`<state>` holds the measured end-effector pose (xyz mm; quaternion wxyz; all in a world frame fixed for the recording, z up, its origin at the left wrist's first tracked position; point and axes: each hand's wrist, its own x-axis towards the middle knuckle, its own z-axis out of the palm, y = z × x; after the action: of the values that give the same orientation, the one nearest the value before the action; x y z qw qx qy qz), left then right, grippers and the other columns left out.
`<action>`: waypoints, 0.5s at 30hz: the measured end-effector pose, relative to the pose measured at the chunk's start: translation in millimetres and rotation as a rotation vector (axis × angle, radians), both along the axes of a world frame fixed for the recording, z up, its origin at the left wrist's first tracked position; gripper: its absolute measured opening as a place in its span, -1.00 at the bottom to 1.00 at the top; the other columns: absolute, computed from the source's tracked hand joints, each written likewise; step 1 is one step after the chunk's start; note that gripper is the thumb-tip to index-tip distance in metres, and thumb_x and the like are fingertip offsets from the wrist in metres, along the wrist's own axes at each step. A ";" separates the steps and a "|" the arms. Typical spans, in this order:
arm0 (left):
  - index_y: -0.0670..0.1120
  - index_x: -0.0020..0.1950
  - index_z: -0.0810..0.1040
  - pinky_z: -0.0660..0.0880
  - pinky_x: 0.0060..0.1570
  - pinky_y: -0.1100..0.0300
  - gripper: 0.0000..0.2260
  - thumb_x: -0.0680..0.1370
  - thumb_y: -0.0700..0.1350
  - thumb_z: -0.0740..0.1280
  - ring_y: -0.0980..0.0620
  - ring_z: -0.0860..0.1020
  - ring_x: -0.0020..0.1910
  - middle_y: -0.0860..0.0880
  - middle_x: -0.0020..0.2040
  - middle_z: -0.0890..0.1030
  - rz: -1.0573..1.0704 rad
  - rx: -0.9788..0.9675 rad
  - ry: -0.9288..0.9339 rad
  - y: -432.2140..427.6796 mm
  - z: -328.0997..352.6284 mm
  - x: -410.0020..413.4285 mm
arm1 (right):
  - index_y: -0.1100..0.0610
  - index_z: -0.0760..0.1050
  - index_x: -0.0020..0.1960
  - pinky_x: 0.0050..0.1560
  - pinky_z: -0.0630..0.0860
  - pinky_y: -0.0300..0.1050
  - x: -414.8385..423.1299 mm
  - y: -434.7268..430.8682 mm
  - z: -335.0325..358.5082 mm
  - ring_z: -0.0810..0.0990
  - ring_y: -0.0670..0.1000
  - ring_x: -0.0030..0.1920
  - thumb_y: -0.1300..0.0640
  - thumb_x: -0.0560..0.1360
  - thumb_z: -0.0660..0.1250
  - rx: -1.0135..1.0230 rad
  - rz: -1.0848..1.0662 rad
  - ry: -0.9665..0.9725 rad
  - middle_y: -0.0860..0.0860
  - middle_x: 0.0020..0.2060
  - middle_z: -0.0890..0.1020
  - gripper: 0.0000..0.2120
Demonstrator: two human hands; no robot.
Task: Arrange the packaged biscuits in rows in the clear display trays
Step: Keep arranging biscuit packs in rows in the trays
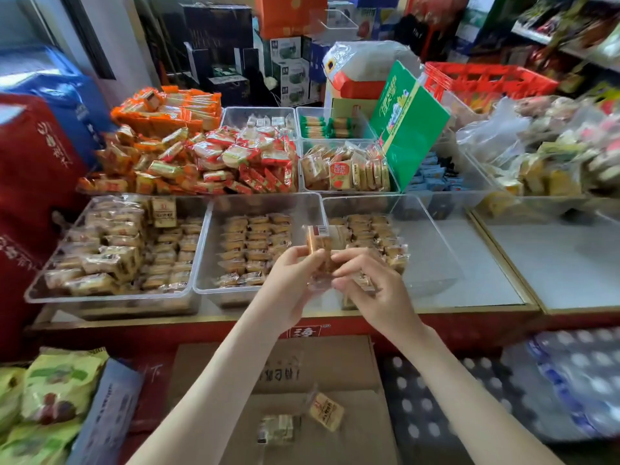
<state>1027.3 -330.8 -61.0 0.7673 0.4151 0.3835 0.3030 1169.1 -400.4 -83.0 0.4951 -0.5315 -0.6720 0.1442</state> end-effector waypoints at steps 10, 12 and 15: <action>-0.04 0.22 0.48 0.60 -0.05 0.09 -0.66 0.46 -0.15 0.39 -0.07 0.65 -0.01 -0.10 0.01 0.69 -0.293 0.151 0.047 -2.4 -17.1 -0.1 | 0.01 0.59 0.20 0.09 0.49 -0.34 45.0 11.3 38.9 0.54 -0.19 0.09 0.13 0.59 0.30 -0.457 -0.154 0.101 -0.09 0.10 0.58 -0.79; -0.05 0.23 0.48 0.58 0.03 0.03 -0.64 0.44 -0.14 0.39 -0.12 0.63 0.03 -0.14 0.02 0.68 -0.338 0.151 0.032 -2.8 -18.2 3.1 | 0.02 0.64 0.08 -0.05 0.50 -0.40 54.7 12.7 41.7 0.60 -0.19 0.00 0.18 0.57 0.33 -0.542 -0.077 0.133 -0.08 -0.01 0.65 -0.84; -0.10 0.27 0.47 0.61 0.00 0.03 -0.62 0.45 -0.18 0.37 -0.14 0.63 0.03 -0.16 0.04 0.66 -0.370 0.103 -0.007 -1.9 -21.5 9.5 | 0.02 0.65 -0.07 -0.14 0.51 -0.36 69.0 17.6 39.3 0.62 -0.19 -0.13 0.24 0.55 0.35 -0.582 -0.024 0.173 -0.09 -0.16 0.68 -0.84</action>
<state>1036.8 -332.8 -82.5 0.7891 0.5161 0.2819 0.1774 1238.1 -382.9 -43.7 0.3791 -0.6446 -0.5516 0.3695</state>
